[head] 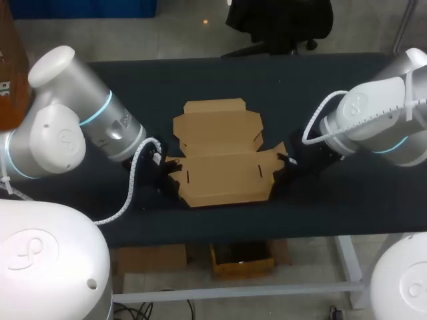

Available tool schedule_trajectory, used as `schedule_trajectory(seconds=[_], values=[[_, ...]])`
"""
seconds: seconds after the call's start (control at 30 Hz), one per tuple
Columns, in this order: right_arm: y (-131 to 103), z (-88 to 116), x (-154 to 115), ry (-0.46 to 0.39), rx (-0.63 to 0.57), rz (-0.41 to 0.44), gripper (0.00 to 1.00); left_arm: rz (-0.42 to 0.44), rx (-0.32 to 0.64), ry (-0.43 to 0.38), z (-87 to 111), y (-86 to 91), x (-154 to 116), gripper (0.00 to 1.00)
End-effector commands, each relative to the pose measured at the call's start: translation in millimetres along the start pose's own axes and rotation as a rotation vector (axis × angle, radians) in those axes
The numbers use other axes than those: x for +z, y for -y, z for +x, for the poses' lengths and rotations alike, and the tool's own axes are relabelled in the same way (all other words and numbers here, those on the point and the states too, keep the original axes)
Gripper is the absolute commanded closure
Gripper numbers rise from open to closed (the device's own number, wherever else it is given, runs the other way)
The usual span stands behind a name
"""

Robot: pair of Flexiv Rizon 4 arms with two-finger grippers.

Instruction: Assemble the packaging by folding the flat box into shape, placing the metal phone stand inside, and closing the box properly

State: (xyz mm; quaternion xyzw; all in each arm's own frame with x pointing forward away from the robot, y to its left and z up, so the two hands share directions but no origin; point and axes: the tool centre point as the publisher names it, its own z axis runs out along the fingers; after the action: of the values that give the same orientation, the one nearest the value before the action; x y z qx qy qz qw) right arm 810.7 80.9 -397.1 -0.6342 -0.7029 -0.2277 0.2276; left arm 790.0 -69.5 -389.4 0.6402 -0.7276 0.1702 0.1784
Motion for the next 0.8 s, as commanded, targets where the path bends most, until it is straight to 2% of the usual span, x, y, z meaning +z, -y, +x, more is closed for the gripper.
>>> schedule_trajectory(seconds=[0.03,0.23,0.8], values=[[-6.3,0.3,4.6,-0.005,-0.002,0.018,1.00,-0.005,0.002,0.013,5.5,3.4,3.4,1.00],[-6.6,3.2,7.8,-0.004,-0.009,0.026,1.00,-0.011,0.008,0.011,9.7,4.4,5.8,1.00],[1.2,11.9,16.4,0.014,-0.025,0.038,1.00,-0.010,0.036,0.023,27.1,-7.5,11.9,1.00]])
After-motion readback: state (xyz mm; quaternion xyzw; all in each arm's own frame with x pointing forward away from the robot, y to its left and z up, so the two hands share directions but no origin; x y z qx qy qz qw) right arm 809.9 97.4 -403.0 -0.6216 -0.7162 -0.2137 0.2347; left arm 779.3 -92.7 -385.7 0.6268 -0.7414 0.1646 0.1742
